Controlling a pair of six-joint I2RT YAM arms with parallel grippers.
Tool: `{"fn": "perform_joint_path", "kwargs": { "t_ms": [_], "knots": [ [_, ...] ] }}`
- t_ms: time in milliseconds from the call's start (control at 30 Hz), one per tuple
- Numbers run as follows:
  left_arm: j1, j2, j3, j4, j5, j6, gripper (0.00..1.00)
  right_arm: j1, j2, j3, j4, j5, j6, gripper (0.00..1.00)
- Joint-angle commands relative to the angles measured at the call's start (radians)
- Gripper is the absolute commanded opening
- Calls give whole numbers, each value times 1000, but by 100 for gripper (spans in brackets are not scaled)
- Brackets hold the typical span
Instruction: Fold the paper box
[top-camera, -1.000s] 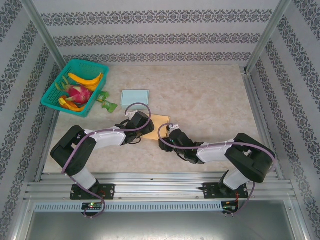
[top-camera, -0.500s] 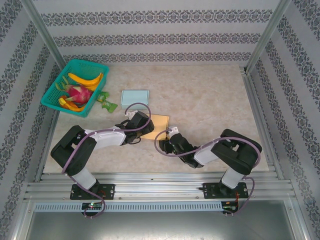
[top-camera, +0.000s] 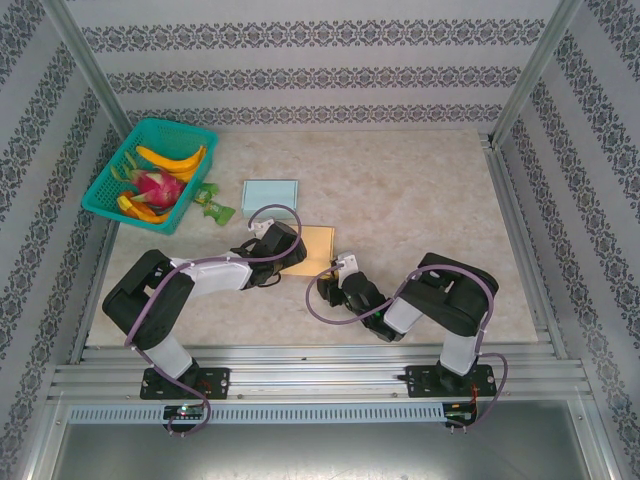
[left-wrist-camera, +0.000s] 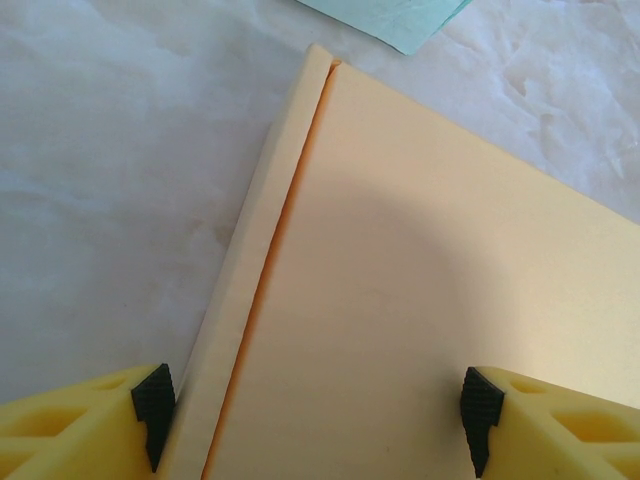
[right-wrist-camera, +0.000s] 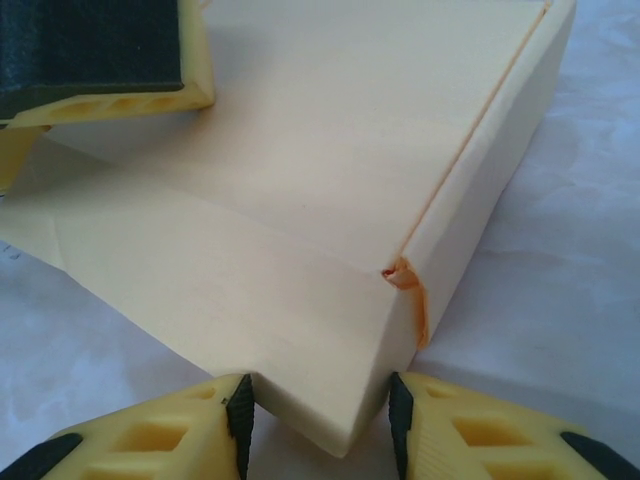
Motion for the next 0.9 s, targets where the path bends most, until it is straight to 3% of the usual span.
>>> {"fn": "perform_joint_path", "kwargs": {
  "t_ms": [0, 400, 667, 867],
  "knots": [
    [3, 49, -31, -157, 44, 37, 77, -20, 12, -8, 12, -5, 21, 43],
    [-9, 68, -27, -159, 55, 64, 76, -170, 3, 5, -9, -149, 46, 43],
    [-21, 102, -2, -150, 89, 75, 75, -178, 50, 69, -43, -186, 44, 43],
    [-38, 102, 9, -141, 113, 78, 75, -179, 69, 115, -121, -134, 42, 43]
  ]
}}
